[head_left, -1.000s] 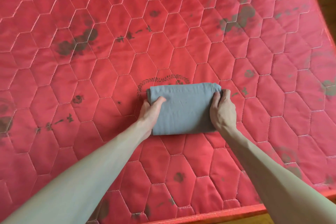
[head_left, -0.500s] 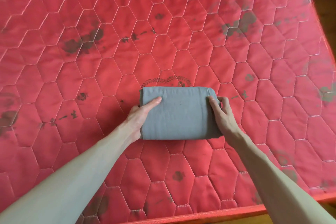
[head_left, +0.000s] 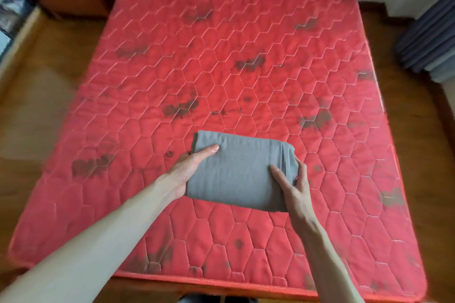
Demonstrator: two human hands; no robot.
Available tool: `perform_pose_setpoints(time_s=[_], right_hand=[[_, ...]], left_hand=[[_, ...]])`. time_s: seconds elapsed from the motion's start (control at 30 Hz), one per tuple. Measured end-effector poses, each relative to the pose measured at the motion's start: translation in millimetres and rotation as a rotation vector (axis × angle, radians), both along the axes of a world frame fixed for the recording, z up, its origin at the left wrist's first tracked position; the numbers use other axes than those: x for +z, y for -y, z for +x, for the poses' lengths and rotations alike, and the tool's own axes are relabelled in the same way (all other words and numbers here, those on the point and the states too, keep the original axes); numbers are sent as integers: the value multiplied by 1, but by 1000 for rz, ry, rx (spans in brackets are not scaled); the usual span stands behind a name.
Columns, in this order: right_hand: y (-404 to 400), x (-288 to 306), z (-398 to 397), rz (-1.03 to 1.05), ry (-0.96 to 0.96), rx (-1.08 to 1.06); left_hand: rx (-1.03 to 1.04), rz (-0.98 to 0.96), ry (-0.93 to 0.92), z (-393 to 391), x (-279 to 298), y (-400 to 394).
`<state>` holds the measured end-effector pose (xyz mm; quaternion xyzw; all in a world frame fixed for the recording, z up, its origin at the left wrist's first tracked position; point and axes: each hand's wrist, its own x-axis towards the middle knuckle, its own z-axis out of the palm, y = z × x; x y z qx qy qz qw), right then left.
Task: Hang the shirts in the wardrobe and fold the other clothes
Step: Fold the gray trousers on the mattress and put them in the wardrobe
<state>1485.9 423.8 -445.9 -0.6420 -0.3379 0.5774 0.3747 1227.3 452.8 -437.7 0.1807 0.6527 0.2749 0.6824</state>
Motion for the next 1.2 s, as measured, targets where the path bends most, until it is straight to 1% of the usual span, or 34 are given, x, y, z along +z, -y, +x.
perform_pose_setpoints(time_s=[0.13, 0.23, 0.37, 0.47, 0.57, 0.67, 0.73, 0.9, 1.1, 1.2], right_hand=[[20, 95, -19, 86, 19, 9], [35, 154, -22, 107, 23, 32], [52, 209, -26, 146, 37, 85], [54, 241, -33, 173, 2, 173], [51, 260, -45, 200, -47, 310], [56, 268, -65, 228, -86, 432], [61, 275, -83, 234, -124, 501], [76, 294, -143, 237, -200, 615], [107, 324, -227, 277, -237, 799], [134, 338, -274, 313, -245, 863]], left_hand=[[73, 11, 49, -16, 87, 31], [134, 37, 44, -19, 140, 62], [236, 141, -10, -19, 192, 107], [349, 256, -61, -17, 223, 143], [483, 315, -133, -17, 237, 179], [674, 373, -226, -19, 250, 212], [769, 382, -273, -25, 263, 229], [869, 425, -300, -62, 295, 277], [1038, 472, -430, -111, 320, 335], [1100, 506, -460, -145, 329, 370]])
